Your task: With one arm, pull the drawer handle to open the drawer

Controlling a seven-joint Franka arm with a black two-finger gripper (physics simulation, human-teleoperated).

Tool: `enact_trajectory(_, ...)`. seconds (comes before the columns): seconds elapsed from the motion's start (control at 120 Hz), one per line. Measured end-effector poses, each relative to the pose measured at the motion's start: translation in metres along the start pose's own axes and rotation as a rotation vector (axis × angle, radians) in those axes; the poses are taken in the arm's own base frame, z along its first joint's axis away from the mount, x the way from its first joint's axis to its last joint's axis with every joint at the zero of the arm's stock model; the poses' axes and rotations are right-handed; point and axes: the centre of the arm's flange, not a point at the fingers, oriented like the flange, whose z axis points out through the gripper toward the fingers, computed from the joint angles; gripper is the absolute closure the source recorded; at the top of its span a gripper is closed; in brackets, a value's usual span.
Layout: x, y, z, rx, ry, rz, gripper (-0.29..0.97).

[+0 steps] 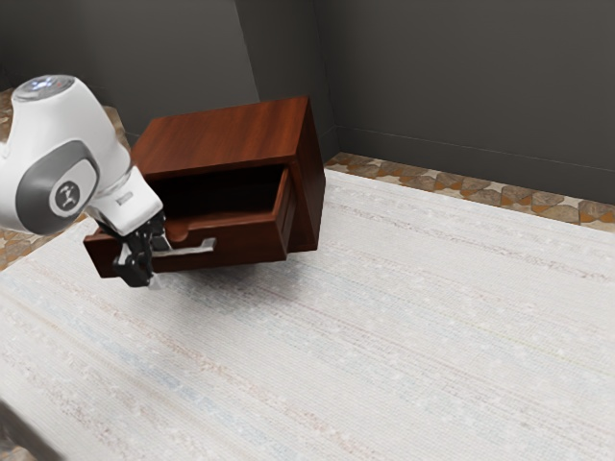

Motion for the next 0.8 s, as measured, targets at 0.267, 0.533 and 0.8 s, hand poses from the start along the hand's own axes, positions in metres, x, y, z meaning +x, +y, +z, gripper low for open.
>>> enact_trajectory(0.267, -0.006, 0.022, -0.004, 0.009, -0.010, -0.005, 0.19)
enact_trajectory(0.533, -0.005, 0.026, -0.003, 0.015, -0.012, -0.016, 0.15)
enact_trajectory(0.8, 0.022, 0.042, -0.066, 0.138, 0.006, 0.035, 0.04)
